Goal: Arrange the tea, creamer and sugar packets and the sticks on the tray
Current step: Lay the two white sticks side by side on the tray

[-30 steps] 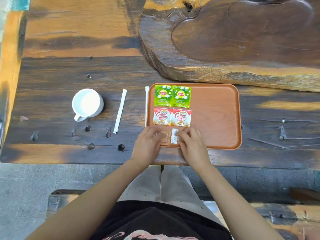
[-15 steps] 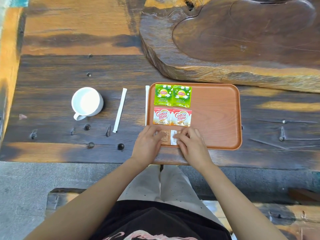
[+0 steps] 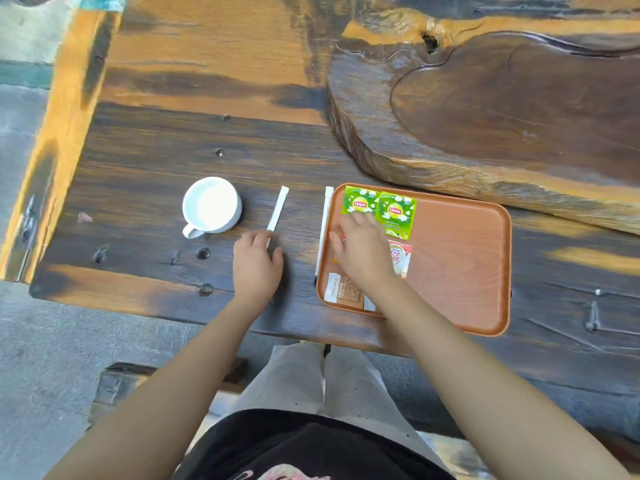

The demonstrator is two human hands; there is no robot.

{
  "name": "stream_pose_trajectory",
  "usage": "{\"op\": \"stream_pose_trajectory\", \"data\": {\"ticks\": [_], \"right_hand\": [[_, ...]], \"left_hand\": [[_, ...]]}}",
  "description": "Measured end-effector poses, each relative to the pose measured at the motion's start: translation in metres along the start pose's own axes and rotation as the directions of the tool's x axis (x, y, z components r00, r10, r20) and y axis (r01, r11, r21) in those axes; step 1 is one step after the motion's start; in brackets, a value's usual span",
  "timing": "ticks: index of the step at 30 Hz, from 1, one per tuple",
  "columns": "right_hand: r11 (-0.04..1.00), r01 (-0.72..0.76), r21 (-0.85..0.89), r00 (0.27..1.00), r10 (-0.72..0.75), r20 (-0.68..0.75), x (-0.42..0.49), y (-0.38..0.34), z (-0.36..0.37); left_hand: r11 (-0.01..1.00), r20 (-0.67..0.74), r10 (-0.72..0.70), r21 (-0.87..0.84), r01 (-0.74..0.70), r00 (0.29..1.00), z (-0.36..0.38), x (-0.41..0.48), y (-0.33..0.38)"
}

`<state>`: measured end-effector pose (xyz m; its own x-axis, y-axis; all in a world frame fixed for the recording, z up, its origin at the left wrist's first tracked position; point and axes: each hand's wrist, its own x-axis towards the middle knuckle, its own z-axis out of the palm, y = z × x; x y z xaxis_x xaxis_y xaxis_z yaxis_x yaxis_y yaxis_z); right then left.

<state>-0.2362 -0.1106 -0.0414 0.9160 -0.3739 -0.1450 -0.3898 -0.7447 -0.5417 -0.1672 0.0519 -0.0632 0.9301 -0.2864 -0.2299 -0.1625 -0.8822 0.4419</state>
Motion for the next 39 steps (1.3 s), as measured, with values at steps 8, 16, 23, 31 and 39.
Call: {"op": "stream_pose_trajectory", "data": {"ticks": [8, 16, 23, 31, 39], "right_hand": [[0.902, -0.048, -0.429, 0.988, 0.105, 0.11, 0.105, -0.016, 0.016], [0.897, -0.181, -0.404, 0.948, 0.269, 0.172, 0.123, -0.015, 0.014], [0.944, -0.249, -0.215, 0.939, 0.29, 0.185, 0.127, -0.01, 0.018], [0.823, -0.156, 0.546, 0.977, 0.047, 0.208, 0.117, -0.015, -0.018], [0.519, -0.282, 0.807, 0.954, 0.241, 0.178, 0.061, 0.018, -0.069]], "left_hand": [[0.99, 0.041, -0.134, -0.034, 0.135, 0.99, 0.001, 0.013, 0.001], [0.953, 0.134, -0.247, -0.147, 0.266, 0.96, 0.004, 0.025, 0.002], [0.933, 0.213, -0.318, -0.102, 0.345, 0.924, -0.003, 0.036, 0.007], [0.856, 0.219, -0.323, -0.348, 0.383, 0.921, -0.016, 0.03, 0.023], [0.435, 0.574, -0.163, -0.688, 0.58, 0.803, -0.035, 0.002, 0.089]]}}
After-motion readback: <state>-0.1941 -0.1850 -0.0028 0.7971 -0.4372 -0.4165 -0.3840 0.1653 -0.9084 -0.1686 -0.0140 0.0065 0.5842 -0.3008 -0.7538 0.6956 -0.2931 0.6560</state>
